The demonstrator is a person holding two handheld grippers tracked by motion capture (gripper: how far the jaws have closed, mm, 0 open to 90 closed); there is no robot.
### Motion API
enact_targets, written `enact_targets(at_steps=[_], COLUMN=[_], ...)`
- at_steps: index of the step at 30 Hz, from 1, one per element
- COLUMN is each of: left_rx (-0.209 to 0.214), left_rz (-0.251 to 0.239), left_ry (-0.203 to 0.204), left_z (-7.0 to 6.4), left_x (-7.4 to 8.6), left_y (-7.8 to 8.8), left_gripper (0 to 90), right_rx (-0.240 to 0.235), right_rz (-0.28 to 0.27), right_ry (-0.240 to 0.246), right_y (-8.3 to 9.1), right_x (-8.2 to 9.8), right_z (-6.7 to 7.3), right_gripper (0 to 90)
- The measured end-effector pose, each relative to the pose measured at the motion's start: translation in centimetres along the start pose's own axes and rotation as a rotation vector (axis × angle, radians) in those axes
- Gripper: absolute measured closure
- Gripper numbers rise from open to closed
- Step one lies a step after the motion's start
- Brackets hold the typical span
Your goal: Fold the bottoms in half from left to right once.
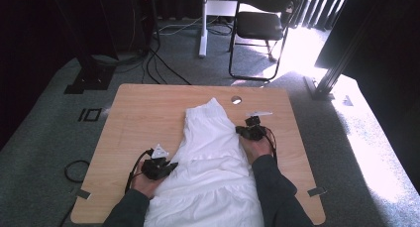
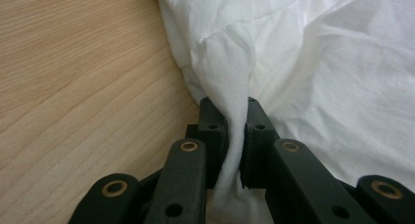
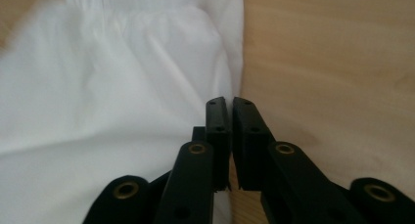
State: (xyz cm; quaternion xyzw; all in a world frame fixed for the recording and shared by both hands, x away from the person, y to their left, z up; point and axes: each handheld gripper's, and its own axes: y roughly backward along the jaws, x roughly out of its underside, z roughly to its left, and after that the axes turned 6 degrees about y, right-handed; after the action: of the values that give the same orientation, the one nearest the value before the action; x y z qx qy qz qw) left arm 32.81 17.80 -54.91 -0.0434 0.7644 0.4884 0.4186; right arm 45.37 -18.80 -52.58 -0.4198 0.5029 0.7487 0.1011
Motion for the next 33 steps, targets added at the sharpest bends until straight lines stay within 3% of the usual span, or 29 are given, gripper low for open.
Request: enact_targets(at_steps=[2,3,4,5,6,7,8,9,10,11,12,14,16,17,20,21,23,24,25,27,29,33], left_rx=[0.010,0.017,0.017,0.018,0.018,0.021,0.021,0.034,0.034,0.034,0.034,0.016,0.014,0.014,-0.005,-0.037,-0.069,-0.069,-0.081,-0.075,-0.063,-0.022], left_rz=[0.008,0.016,0.016,0.018,0.018,-0.014,-0.014,-0.060,-0.060,-0.091,-0.091,-0.096,-0.100,-0.098,-0.094,-0.068,-0.024,-0.024,0.022,0.004,-0.003,-0.001], left_ry=[0.003,0.009,0.009,0.008,0.008,0.028,0.028,0.054,0.054,0.066,0.066,0.050,0.051,0.054,0.045,0.038,0.044,0.044,0.042,0.042,0.037,0.036], left_z=[0.1,0.1,0.1,0.3,0.3,0.7,0.7,1.2,1.2,1.6,1.6,1.9,2.0,2.1,2.1,2.0,2.1,2.1,2.1,1.9,1.5,0.8], left_x=[-0.1,-0.3,-0.3,-0.5,-0.5,-1.0,-1.0,-1.9,-1.9,-3.4,-3.4,-5.7,-6.4,-7.9,-9.0,-9.9,-10.1,-10.1,-9.7,-9.1,-8.5,-6.8], left_y=[0.0,0.1,0.1,0.3,0.3,0.8,0.8,1.4,1.4,1.6,1.6,0.4,-0.2,-1.5,-3.0,-4.8,-6.5,-6.5,-7.5,-7.4,-7.1,-5.9], left_gripper=[78.1,68.3,62.9,61.0,59.2,55.6,54.4,52.5,50.8,49.0,49.1,48.1,47.1,46.8,44.7,44.8,47.6,53.5,60.6,74.0,80.5,80.8], right_rx=[-0.002,0.005,0.005,-0.002,-0.002,-0.002,-0.002,-0.003,-0.003,-0.016,-0.017,-0.027,-0.025,-0.020,-0.015,-0.001,0.016,0.020,0.029,0.033,0.039,0.043], right_rz=[0.028,0.022,0.022,-0.017,-0.017,-0.040,-0.040,-0.068,-0.068,-0.047,-0.029,-0.001,0.018,0.027,0.042,0.049,0.046,0.046,0.045,0.041,0.039,0.058], right_ry=[-0.003,-0.030,-0.030,-0.044,-0.044,-0.036,-0.036,-0.016,-0.016,0.012,0.024,0.032,0.029,0.025,0.031,0.060,0.088,0.094,0.105,0.106,0.105,0.148], right_y=[-0.7,-1.0,-1.0,-0.6,-0.6,0.3,0.3,1.2,1.2,1.3,1.1,0.4,-0.5,-0.9,-1.5,-1.8,-1.8,-1.7,-1.7,-1.5,-1.1,0.0], right_x=[0.5,1.1,1.1,1.3,1.3,1.2,1.2,1.2,1.2,1.2,1.2,1.1,1.1,1.2,1.4,1.7,1.9,2.0,2.1,2.4,2.8,3.9], right_z=[-0.2,-0.4,-0.4,-0.4,-0.4,-0.1,-0.1,0.3,0.3,0.7,0.8,0.9,0.8,0.8,1.0,1.3,1.8,1.9,2.1,2.3,2.7,4.1], right_gripper=[79.4,72.4,72.4,65.9,65.9,61.2,61.2,58.0,58.0,54.5,53.4,53.3,55.4,57.0,61.4,64.5,70.0,72.2,74.4,77.6,79.6,79.9])
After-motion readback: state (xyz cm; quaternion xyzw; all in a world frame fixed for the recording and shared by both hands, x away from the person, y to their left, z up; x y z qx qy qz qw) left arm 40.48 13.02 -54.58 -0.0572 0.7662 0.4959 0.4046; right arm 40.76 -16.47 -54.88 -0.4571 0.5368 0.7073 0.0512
